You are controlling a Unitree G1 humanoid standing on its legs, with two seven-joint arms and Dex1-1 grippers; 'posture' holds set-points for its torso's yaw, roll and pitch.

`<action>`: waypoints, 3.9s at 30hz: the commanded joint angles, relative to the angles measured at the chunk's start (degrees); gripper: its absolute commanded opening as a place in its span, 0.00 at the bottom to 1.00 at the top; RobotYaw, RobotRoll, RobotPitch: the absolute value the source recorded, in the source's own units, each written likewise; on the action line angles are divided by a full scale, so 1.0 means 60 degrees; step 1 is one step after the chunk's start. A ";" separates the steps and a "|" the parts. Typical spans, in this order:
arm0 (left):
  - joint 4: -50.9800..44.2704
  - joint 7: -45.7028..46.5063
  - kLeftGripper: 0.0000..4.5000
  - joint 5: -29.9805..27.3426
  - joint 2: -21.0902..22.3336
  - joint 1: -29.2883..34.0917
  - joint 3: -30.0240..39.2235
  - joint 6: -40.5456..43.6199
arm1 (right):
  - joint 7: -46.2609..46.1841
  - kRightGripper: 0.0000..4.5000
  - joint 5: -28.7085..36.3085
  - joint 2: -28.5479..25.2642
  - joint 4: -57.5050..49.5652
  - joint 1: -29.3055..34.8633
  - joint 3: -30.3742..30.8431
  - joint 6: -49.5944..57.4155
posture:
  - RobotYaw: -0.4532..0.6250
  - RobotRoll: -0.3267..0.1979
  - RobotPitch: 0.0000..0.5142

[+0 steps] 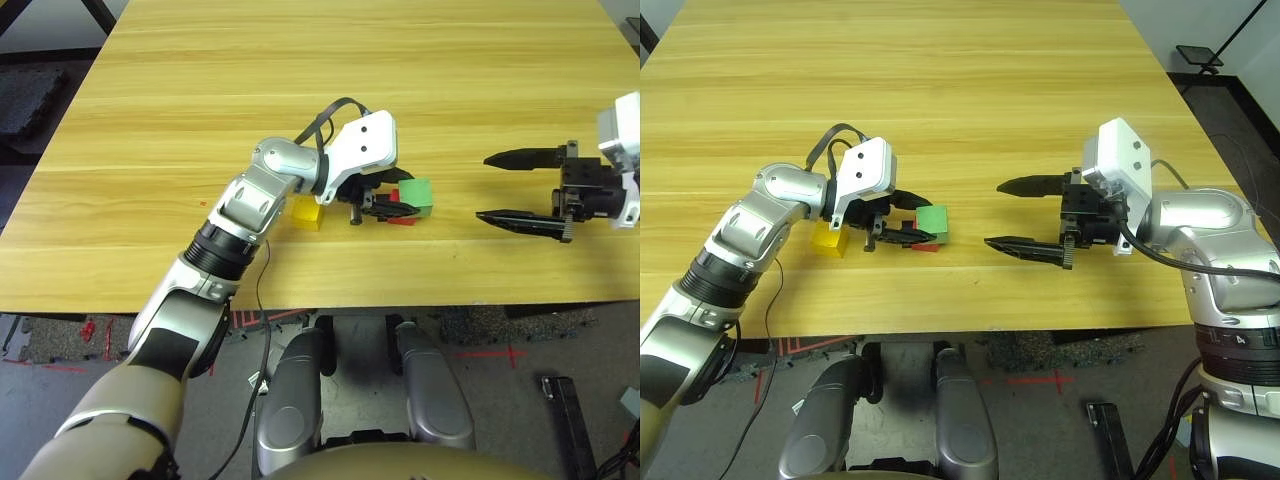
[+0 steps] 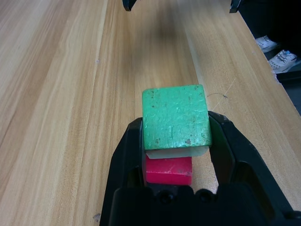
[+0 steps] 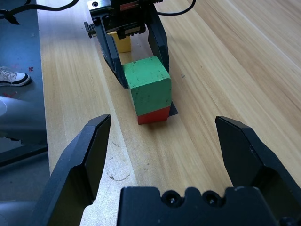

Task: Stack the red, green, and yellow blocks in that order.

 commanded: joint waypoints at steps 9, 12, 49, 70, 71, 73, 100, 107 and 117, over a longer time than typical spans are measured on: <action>0.0083 0.0011 0.74 0.0244 -0.0116 0.0072 -0.0216 0.0328 | 0.0087 1.00 0.0157 0.0061 -0.0181 0.0096 0.0087 0.0084 | 0.57 0.78 0.61; -0.0014 0.0073 0.98 0.0210 -0.0155 0.0062 -0.0145 0.0622 | 0.0092 1.00 0.0180 0.0054 -0.0218 0.0132 0.0063 0.0120 | 0.57 0.78 0.61; -0.1113 -0.0987 0.99 -0.0543 0.2400 0.0127 0.1307 0.2192 | 0.0317 1.00 -0.0161 0.0332 0.0537 -0.0267 0.0530 -0.0371 | 0.61 0.78 0.52; 0.1243 -0.2010 0.99 -0.0392 0.3245 0.2003 0.2055 -0.2511 | 0.0506 1.00 0.0151 0.0022 -0.0106 -0.0065 0.0389 0.0093 | 0.61 0.76 0.54; 0.1679 -0.2006 0.99 -0.0286 0.3154 0.1942 0.2047 -0.2871 | 0.0515 1.00 0.0164 0.0022 -0.0117 -0.0061 0.0390 0.0119 | 0.61 0.76 0.54; 0.2371 -0.2222 0.99 0.0135 0.3178 0.1873 0.1842 -0.3932 | 0.0515 1.00 0.0145 0.0023 -0.0105 -0.0068 0.0393 0.0117 | 0.61 0.75 0.54; 0.3336 -0.2240 0.55 0.0155 0.2597 0.1490 0.2015 -0.3377 | 0.0528 1.00 -0.0270 0.0269 0.0452 -0.0284 0.0807 -0.0345 | 0.63 0.75 0.56; 0.3096 -0.2085 0.44 0.0139 0.2568 0.1565 0.2128 -0.3071 | 0.0551 1.00 -0.0387 0.0307 0.0634 -0.0296 0.0861 -0.0533 | 0.63 0.75 0.55; 0.1624 -0.1358 0.44 -0.0481 0.2450 0.0526 0.2464 -0.0281 | 0.0690 1.00 -0.0320 0.0307 0.0473 -0.0228 0.0833 -0.0473 | 0.64 0.76 0.52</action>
